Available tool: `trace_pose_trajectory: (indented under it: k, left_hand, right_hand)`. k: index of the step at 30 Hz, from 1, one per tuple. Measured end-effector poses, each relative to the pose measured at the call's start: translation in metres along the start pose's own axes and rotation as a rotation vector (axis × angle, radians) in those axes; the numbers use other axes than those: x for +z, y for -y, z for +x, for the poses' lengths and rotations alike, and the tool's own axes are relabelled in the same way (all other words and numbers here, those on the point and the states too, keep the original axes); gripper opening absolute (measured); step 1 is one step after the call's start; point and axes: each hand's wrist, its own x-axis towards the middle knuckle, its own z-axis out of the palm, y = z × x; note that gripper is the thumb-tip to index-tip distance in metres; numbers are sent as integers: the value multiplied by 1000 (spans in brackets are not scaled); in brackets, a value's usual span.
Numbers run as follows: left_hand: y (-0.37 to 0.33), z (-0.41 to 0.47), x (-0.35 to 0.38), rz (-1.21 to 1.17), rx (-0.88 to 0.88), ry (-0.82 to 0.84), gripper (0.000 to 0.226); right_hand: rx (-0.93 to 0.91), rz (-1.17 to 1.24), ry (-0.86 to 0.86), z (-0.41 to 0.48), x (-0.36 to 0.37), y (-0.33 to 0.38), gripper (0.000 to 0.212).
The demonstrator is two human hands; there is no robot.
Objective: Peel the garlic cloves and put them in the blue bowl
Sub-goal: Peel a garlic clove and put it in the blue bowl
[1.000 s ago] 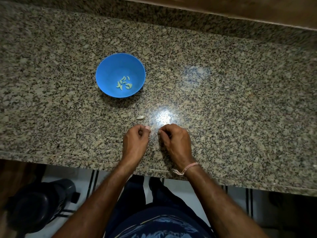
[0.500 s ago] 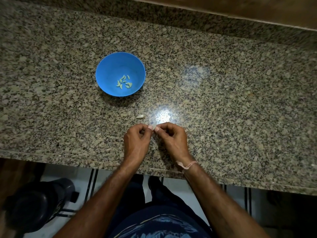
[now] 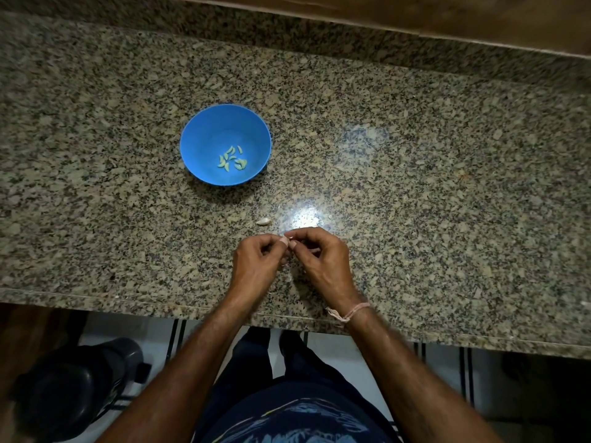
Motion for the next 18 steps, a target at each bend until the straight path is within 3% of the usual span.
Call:
trace_pose_trajectory:
  k: [8, 13, 18]
  left_hand:
    - [4, 6, -7, -18, -9, 45, 18]
    - [5, 8, -10, -22, 14, 79, 17]
    - [4, 11, -12, 21, 44, 83, 16]
  right_hand:
    - [-98, -108, 43, 0, 2, -1, 21]
    - [-92, -126, -21, 0, 7, 0, 15]
    - [72, 100, -48, 2, 10, -1, 10]
